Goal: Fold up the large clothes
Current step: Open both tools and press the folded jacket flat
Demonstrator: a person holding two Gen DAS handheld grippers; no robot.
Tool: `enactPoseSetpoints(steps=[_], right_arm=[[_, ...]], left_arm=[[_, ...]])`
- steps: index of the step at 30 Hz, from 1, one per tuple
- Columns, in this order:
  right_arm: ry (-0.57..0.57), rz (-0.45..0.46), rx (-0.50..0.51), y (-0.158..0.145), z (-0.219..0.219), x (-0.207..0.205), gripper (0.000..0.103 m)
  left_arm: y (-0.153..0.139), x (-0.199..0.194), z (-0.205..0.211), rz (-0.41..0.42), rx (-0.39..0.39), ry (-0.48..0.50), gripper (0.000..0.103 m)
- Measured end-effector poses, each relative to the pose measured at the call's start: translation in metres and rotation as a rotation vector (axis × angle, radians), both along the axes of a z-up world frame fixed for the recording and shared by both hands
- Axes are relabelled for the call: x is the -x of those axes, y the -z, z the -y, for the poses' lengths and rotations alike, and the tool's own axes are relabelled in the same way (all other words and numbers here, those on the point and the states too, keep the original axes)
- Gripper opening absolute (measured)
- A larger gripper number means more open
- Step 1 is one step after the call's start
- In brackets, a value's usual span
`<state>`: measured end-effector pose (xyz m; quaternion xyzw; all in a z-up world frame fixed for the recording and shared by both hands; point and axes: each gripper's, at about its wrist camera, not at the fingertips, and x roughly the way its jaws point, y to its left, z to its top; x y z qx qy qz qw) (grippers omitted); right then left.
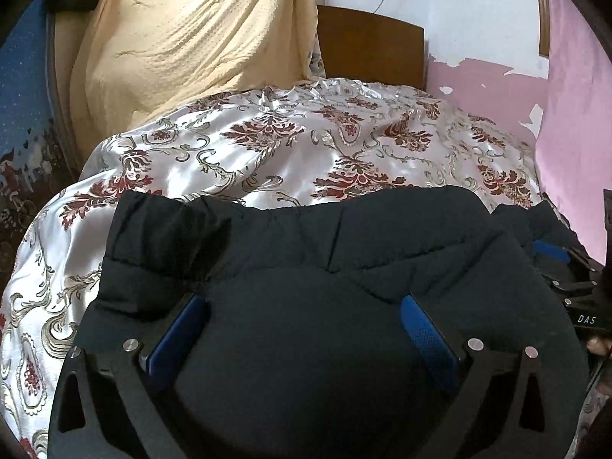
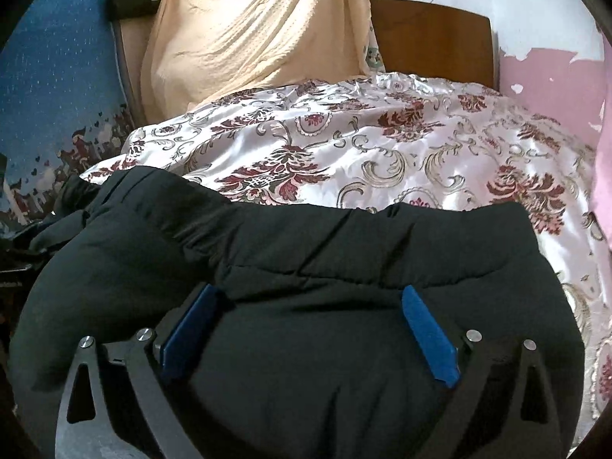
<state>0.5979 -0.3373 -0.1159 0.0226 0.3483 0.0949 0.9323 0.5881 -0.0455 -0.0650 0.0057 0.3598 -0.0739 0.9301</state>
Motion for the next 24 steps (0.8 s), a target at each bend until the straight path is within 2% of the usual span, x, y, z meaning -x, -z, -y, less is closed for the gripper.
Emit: enactPoseSetpoints(steps=[10, 16, 24], right_arm=[[0.006, 0.009, -0.039, 0.011, 0.002, -0.006, 0.098], [0.009, 0.020, -0.063, 0.015, 0.005, -0.007, 0.098], [0.008, 0.023, -0.072, 0.018, 0.006, -0.007, 0.098]], left_arm=[[0.006, -0.005, -0.003, 0.031, 0.045, -0.003, 0.103], [0.010, -0.006, -0.009, 0.040, 0.099, 0.001, 0.103], [0.013, -0.006, -0.010, 0.042, 0.109, 0.002, 0.103]])
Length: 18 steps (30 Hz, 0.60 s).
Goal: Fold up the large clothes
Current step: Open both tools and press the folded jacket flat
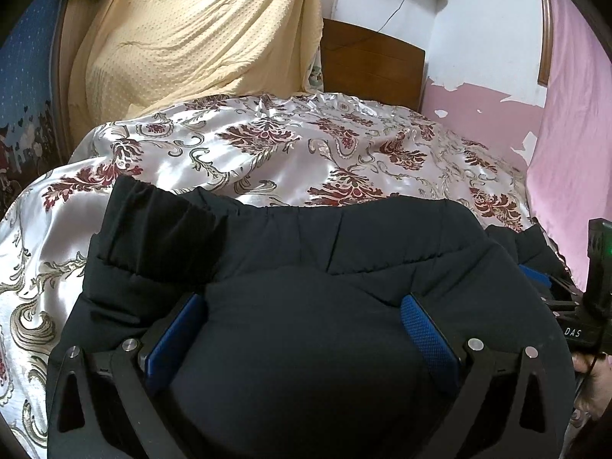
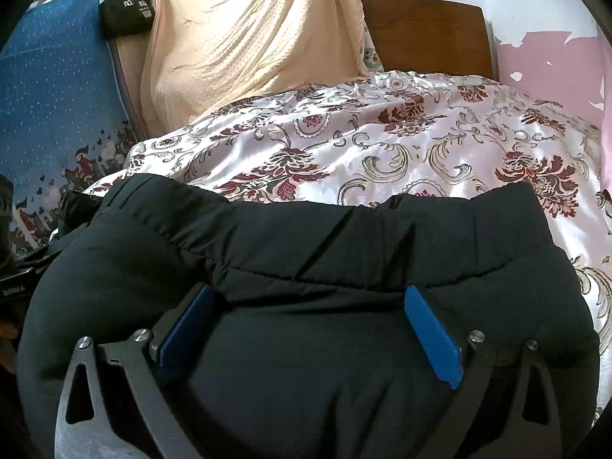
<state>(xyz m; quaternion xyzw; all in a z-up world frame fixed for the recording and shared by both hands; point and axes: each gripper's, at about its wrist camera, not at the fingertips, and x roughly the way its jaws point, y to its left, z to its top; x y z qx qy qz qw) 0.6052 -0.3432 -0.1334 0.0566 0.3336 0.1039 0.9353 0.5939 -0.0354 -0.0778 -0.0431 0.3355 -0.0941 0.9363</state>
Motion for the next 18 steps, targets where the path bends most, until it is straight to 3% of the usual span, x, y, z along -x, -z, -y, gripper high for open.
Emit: enactPoseSetpoints(steps=[13, 18], right_arm=[[-0.005, 0.009, -0.018, 0.0023, -0.0003, 0.0006, 0.099], [-0.014, 0.032, -0.041, 0.0025, 0.0010, 0.0048, 0.100]], left_arm=[[0.0003, 0.0003, -0.0001, 0.005, 0.006, 0.002, 0.103], [0.0011, 0.0006, -0.0007, 0.016, 0.042, 0.009, 0.103]])
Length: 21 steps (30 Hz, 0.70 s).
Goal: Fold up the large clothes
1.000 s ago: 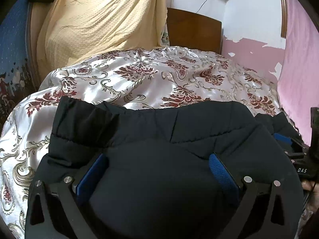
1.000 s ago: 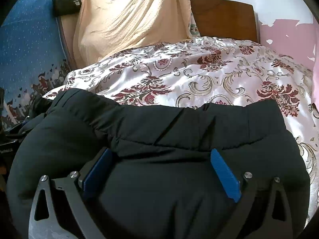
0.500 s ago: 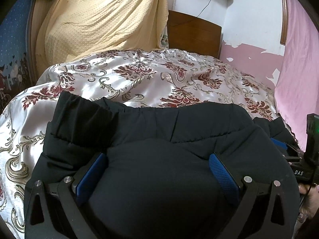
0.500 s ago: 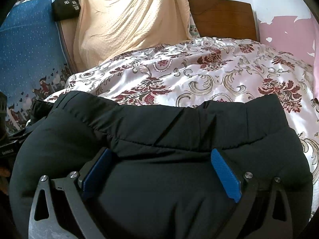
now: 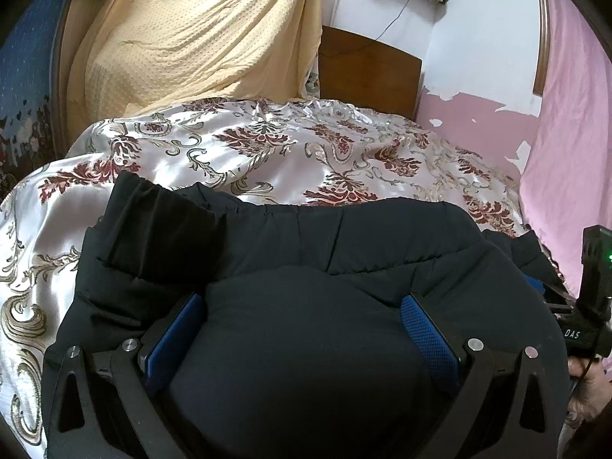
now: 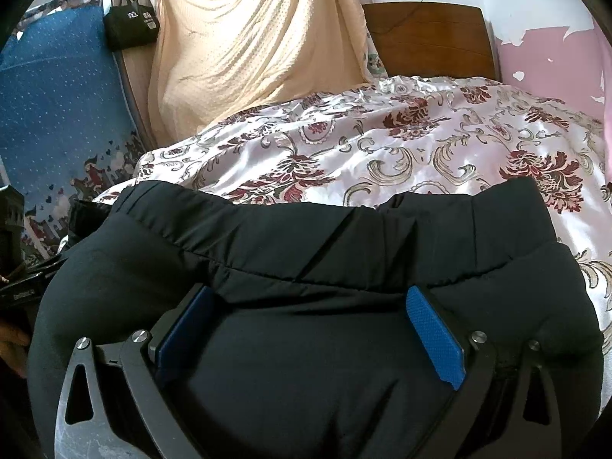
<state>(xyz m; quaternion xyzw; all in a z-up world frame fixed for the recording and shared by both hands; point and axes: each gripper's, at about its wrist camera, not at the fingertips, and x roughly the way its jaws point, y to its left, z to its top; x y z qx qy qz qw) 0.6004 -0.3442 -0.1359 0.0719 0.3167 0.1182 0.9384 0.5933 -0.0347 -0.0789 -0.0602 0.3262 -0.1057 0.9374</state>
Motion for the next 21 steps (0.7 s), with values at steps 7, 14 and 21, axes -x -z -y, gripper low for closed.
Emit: enactPoseSetpoints(steps=[7, 14, 21], right_arm=[[0.001, 0.018, -0.017, 0.001, 0.003, 0.003, 0.100], [0.002, 0.018, -0.031, 0.005, 0.005, 0.003, 0.100], [-0.021, 0.045, -0.116, 0.005, 0.017, 0.010, 0.101]], left_arm=[[0.003, 0.001, -0.002, 0.007, 0.017, 0.003, 0.103], [0.006, 0.002, 0.000, 0.008, 0.012, -0.003, 0.103], [0.006, 0.005, -0.002, 0.018, 0.019, -0.008, 0.103]])
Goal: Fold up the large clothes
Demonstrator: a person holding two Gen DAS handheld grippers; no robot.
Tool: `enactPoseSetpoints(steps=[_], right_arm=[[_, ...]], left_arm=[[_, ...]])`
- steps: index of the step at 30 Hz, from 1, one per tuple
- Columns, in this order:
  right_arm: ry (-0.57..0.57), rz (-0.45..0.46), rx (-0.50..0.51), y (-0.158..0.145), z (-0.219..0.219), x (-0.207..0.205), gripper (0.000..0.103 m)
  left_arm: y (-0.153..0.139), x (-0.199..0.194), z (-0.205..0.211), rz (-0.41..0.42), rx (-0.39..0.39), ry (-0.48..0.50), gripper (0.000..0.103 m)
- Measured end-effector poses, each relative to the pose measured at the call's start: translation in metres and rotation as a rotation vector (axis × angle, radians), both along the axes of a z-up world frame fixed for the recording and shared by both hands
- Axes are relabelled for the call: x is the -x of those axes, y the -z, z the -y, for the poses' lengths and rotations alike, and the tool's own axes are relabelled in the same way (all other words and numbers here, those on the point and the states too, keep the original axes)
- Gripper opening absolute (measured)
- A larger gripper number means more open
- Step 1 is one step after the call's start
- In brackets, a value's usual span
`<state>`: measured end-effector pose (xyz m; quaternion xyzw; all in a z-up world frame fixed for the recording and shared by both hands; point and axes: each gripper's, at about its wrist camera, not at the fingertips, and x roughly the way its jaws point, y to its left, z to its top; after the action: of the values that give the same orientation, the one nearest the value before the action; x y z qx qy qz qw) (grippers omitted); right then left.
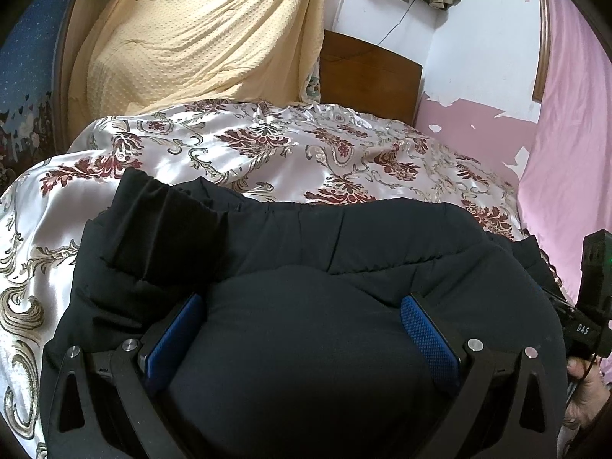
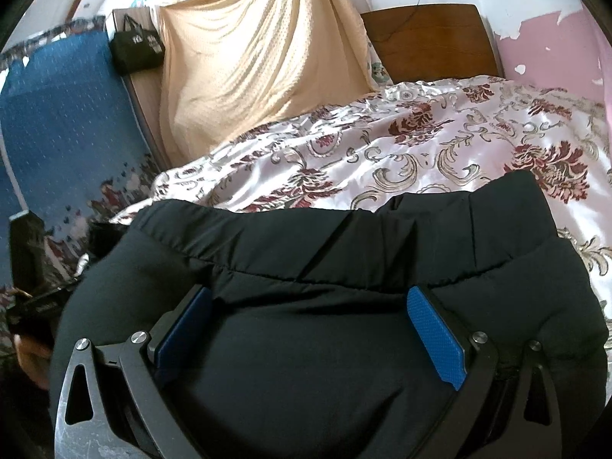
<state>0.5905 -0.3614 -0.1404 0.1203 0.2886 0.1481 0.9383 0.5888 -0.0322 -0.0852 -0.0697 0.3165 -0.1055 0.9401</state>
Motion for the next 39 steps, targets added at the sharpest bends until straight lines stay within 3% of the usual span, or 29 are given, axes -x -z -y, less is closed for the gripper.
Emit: enactPoseSetpoints(steps=[9, 13, 16, 20, 28, 34, 39], right_arm=[[0.066, -0.009, 0.116, -0.007, -0.014, 0.006, 0.101], [0.103, -0.035, 0.198, -0.021, -0.018, 0.020, 0.101], [0.053, -0.062, 0.231, -0.032, -0.012, 0.030, 0.101], [0.016, -0.090, 0.290, -0.047, 0.001, 0.047, 0.101], [-0.025, -0.115, 0.305, -0.062, 0.036, 0.077, 0.101], [0.022, -0.164, 0.189, -0.051, 0.076, 0.085, 0.101], [0.085, -0.217, 0.024, -0.027, 0.108, 0.084, 0.101]], left_arm=[[-0.001, 0.002, -0.006, 0.010, 0.013, -0.002, 0.103], [-0.004, 0.003, -0.016, -0.037, 0.055, 0.012, 0.103], [-0.014, 0.009, -0.018, -0.077, -0.008, -0.006, 0.103], [-0.030, 0.027, -0.022, -0.049, -0.113, -0.075, 0.103], [-0.063, 0.060, -0.070, 0.003, -0.156, -0.074, 0.103], [-0.050, 0.067, -0.104, -0.081, -0.137, -0.020, 0.103], [-0.029, 0.071, -0.113, -0.125, -0.046, 0.035, 0.103]])
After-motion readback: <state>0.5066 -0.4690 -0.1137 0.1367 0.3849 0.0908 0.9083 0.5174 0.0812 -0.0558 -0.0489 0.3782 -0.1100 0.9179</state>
